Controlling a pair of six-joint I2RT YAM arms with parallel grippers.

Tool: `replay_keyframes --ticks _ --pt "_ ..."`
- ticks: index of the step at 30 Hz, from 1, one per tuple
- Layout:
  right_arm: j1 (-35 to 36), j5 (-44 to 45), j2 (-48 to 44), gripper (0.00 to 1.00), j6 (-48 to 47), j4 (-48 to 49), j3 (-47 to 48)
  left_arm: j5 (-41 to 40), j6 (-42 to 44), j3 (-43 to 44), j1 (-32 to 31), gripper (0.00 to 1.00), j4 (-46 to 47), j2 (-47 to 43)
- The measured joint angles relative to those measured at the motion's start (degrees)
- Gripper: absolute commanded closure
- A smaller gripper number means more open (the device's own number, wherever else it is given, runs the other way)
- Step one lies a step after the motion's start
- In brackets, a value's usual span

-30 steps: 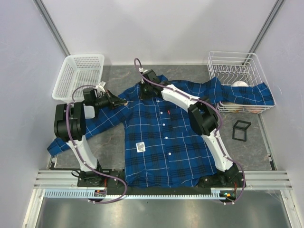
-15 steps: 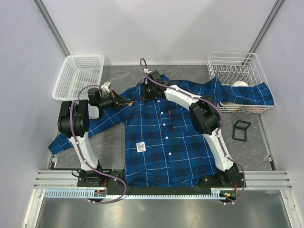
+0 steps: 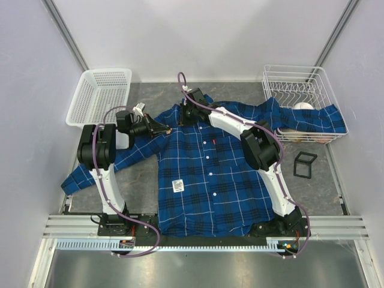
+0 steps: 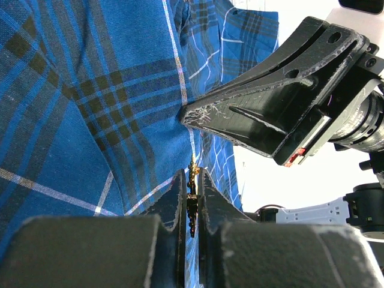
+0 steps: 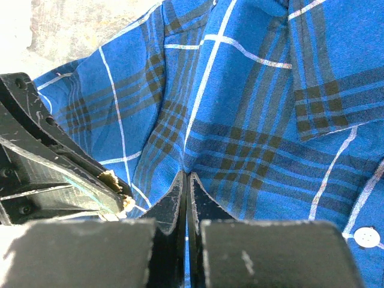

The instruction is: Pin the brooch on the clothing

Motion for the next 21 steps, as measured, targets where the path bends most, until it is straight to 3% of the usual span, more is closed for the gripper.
replay_keyframes --ticks 21 --pt "-0.22 -0.17 -0.02 1.0 -0.04 0.11 0.0 -0.09 -1.66 0.96 -0.42 0.98 2.01 1.4"
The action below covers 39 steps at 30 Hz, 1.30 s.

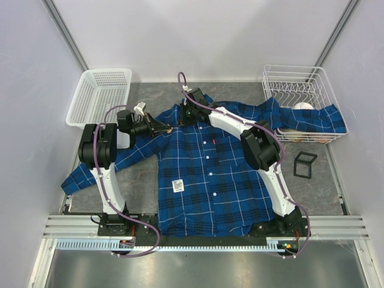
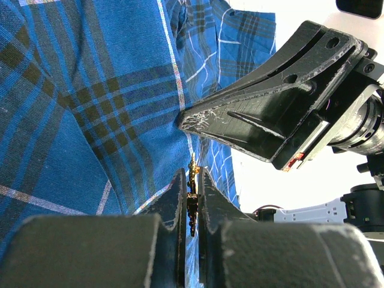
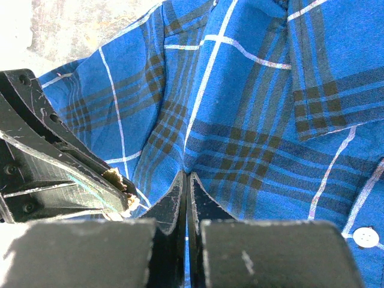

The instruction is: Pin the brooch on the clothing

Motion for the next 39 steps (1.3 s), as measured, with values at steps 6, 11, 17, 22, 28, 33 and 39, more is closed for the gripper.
replay_keyframes --ticks 6,11,17,22,28,33,39 --pt "-0.04 0.04 0.0 1.0 -0.02 0.0 0.0 -0.13 0.26 0.0 0.0 0.98 -0.46 0.0" --pt "-0.04 0.04 0.0 1.0 -0.02 0.0 0.0 -0.17 0.85 0.0 0.11 0.98 -1.05 0.0" --pt "-0.07 0.07 0.0 1.0 -0.02 0.0 -0.02 -0.22 1.4 0.0 0.26 0.98 -1.64 0.0" --pt "-0.09 0.11 0.0 1.0 0.0 -0.02 -0.24 -0.22 1.73 0.0 0.66 0.98 -1.84 0.0" --pt "-0.11 0.11 0.0 1.0 0.11 0.02 -0.24 -0.22 1.79 0.0 1.01 0.98 -1.86 0.0" --pt "-0.11 0.11 0.0 1.0 0.24 0.02 -0.24 -0.22 1.81 0.0 1.05 0.98 -1.86 0.0" --pt "-0.11 0.11 0.0 1.0 0.5 0.04 -0.24 -0.22 1.88 0.02 1.03 0.98 -2.05 0.0"
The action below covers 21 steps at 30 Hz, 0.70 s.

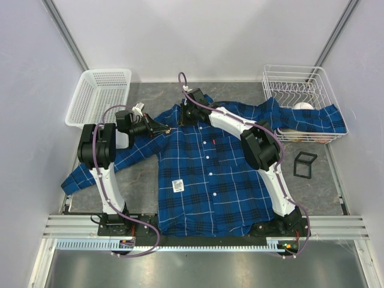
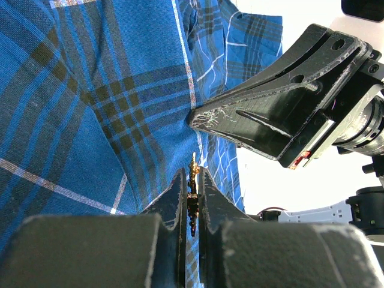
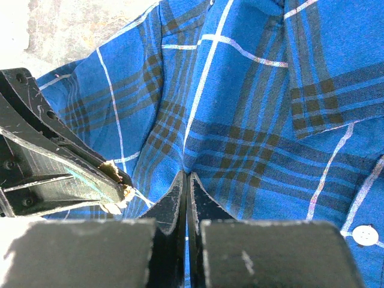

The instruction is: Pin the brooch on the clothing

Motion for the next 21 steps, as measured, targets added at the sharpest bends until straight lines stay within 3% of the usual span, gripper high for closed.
replay_keyframes --ticks 21 --pt "0.0 -0.02 0.0 1.0 0.59 -0.11 0.0 -1.27 0.0 0.74 -3.04 0.98 -0.66 0.9"
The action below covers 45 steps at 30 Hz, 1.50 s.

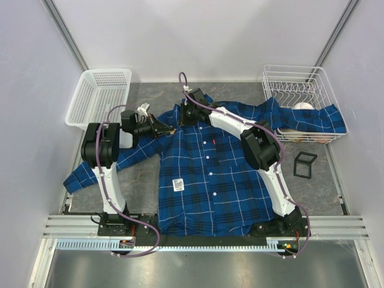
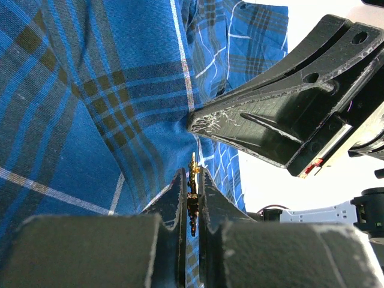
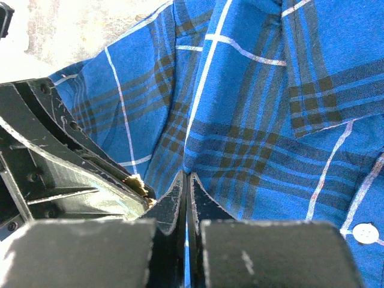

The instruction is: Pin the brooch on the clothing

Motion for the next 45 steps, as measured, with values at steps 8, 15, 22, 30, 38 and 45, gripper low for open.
replay_keyframes --ticks 8,15,22,30,38,45 --pt "-0.04 -0.09 0.0 1.0 1.01 0.2 0.0 0.09 -4.83 -0.09 -0.74 0.98 7.21 1.92" --pt "-0.04 -0.24 0.0 1.0 2.08 0.57 -0.22 0.09 -7.28 -0.52 -0.87 0.98 10.56 2.62" --pt "-0.09 -0.9 -0.02 1.0 3.08 0.94 -0.7 0.02 -8.63 -0.7 -1.57 0.98 12.76 3.52" --pt "-0.15 -2.19 -0.04 0.91 3.56 1.31 -0.9 0.0 -8.85 -0.87 -1.92 0.98 12.92 3.56" --pt "-2.29 -5.84 -0.07 0.38 1.73 1.33 -1.18 0.22 -8.83 -0.87 -1.92 0.98 12.83 3.56" --pt "-7.69 -14.82 -1.79 0.46 -1.51 1.55 -2.01 0.31 -8.81 -0.87 -2.19 0.98 12.63 3.56"
